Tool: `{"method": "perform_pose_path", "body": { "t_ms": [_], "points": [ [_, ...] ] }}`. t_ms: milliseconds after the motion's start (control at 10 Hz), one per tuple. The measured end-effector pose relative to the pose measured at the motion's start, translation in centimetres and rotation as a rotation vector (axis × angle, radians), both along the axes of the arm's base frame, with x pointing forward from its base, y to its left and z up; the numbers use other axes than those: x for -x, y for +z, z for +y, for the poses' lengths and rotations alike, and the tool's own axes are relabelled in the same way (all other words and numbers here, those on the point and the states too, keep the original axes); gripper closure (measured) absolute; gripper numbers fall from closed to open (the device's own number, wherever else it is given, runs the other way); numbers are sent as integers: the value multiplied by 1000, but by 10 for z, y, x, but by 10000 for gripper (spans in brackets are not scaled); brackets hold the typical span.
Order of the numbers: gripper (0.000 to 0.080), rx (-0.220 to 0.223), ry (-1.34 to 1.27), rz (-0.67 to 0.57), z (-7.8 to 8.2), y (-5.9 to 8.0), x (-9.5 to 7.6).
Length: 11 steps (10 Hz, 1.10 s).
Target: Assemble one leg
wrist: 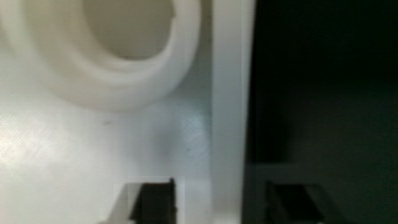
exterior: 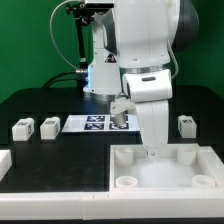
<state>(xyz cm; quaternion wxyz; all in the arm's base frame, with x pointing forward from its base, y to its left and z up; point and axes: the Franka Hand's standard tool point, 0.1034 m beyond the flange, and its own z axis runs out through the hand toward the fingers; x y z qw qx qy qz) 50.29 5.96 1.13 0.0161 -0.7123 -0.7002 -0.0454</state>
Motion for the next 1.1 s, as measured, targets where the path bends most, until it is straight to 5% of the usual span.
{"method": "perform_pose_path", "body": {
  "t_ms": [100, 300, 800, 1100],
  "points": [
    [498, 0, 0, 0, 0, 0, 0],
    [205, 1, -1, 0, -1, 0, 0],
    [153, 0, -17, 0, -1, 1, 0],
    [150, 3, -279, 7, 23, 33, 14]
  ]
}}
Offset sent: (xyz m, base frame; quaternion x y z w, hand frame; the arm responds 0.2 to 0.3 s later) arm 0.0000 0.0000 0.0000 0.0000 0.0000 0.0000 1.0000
